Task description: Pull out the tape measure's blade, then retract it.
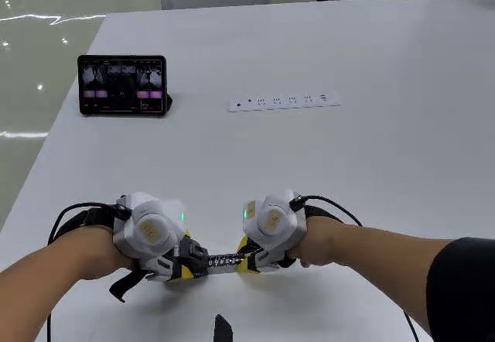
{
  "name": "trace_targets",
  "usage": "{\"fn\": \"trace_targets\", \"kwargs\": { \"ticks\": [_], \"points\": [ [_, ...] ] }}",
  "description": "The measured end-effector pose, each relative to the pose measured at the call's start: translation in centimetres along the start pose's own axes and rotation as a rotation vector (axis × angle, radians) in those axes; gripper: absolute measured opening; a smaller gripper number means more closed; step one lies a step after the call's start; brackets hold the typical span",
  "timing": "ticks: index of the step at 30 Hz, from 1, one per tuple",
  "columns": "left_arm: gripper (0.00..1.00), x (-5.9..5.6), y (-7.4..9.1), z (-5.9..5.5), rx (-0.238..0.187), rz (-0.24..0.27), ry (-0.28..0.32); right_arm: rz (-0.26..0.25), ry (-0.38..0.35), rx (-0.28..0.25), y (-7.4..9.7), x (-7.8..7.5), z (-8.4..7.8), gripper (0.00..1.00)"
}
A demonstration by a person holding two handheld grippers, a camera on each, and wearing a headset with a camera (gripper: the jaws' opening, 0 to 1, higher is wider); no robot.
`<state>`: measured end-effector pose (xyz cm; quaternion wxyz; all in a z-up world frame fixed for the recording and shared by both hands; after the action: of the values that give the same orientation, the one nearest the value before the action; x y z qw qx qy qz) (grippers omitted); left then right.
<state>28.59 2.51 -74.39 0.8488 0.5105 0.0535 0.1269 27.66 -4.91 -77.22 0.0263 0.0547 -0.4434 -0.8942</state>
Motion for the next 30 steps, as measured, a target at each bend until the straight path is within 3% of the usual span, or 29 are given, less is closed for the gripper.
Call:
{"fn": "trace_targets", "kwargs": {
  "ticks": [30],
  "points": [
    [0.34, -0.1, 0.0, 0.0, 0.005, 0.006, 0.0, 0.003, -0.016, 0.008, 1.0, 0.0, -1.2, 0.11]
  ]
}}
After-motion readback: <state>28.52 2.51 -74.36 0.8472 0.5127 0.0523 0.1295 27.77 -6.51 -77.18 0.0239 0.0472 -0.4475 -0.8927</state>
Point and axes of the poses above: the centre of the closed fingertips' face, and the gripper's own axes: y roughly backward along the fingers, x roughly to its left, z roughly out of its top, the point moved 1 cm from there along y, roughly backward along the fingers, and after that the axes turned 9 degrees about y, right-handed, at the moved point
